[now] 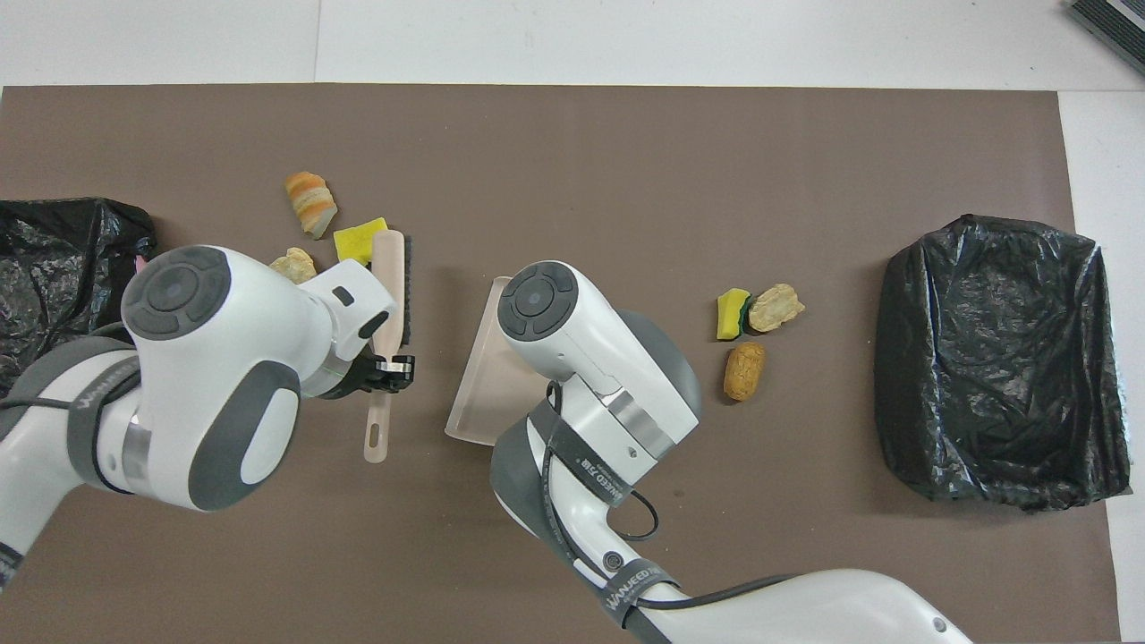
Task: Sweep and dump trash in bin
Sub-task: 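Sweep the bread and sponge pieces toward the dustpan with the left gripper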
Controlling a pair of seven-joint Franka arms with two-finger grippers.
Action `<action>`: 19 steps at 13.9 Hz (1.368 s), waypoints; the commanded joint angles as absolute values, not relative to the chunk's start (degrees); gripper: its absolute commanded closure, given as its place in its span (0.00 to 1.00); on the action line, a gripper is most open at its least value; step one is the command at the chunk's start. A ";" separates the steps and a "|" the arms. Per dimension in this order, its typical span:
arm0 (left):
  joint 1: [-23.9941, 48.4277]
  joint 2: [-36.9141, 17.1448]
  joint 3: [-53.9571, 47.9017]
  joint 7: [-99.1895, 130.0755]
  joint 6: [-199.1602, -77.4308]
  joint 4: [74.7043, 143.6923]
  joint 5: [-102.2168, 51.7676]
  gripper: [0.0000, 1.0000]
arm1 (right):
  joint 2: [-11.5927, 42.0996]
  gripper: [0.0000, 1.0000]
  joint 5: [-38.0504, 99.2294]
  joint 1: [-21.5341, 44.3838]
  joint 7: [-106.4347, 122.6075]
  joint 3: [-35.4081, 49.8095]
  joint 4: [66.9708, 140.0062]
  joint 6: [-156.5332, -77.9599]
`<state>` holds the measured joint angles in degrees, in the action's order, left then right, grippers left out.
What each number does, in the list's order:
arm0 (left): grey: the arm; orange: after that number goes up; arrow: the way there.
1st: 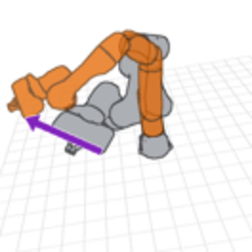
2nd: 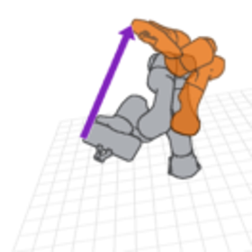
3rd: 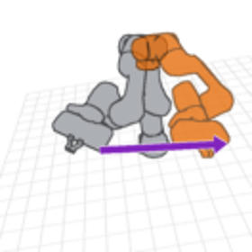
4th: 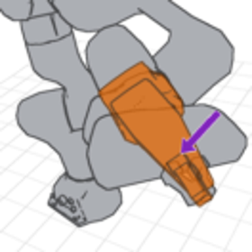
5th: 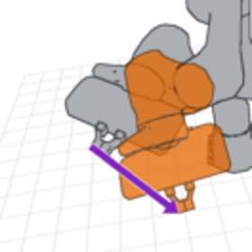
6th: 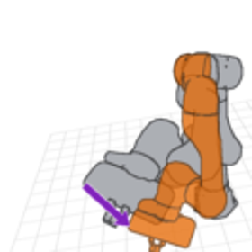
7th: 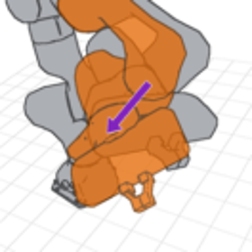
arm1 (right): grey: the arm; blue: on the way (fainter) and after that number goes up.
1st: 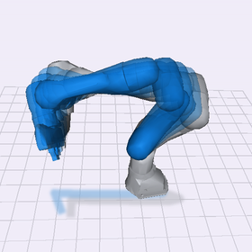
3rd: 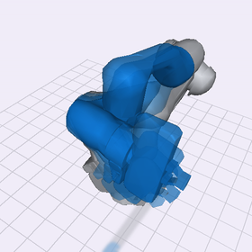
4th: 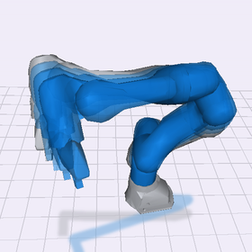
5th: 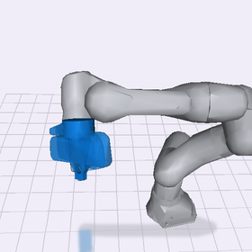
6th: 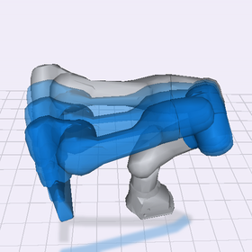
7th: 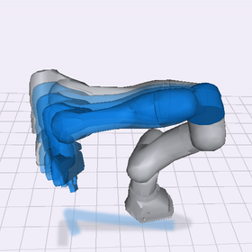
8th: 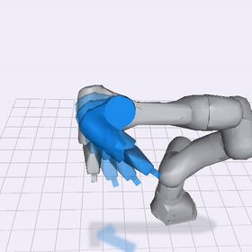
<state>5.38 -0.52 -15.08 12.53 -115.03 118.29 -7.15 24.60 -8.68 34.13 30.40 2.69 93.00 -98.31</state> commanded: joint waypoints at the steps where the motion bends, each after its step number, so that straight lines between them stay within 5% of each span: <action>1: 5.27 -5.00 -11.44 5.49 -113.20 111.90 -0.56 1.00 | 23.20 1.00 -8.79 33.84 27.87 2.99 94.48 -98.35; 10: 1.94 -20.02 -2.11 -10.37 -108.13 94.16 9.93 1.00 | 23.20 1.00 -5.71 33.84 28.83 3.34 94.57 -99.05; 19: -0.09 -30.06 -2.90 -19.40 -104.34 87.10 13.54 1.00 | 23.12 1.00 -5.80 34.54 28.65 3.43 94.75 -98.97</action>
<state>-0.26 -28.27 -2.46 -16.83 -107.69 89.89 12.55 24.55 -7.02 34.81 28.39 3.15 93.11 -98.35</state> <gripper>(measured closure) 0.744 0.683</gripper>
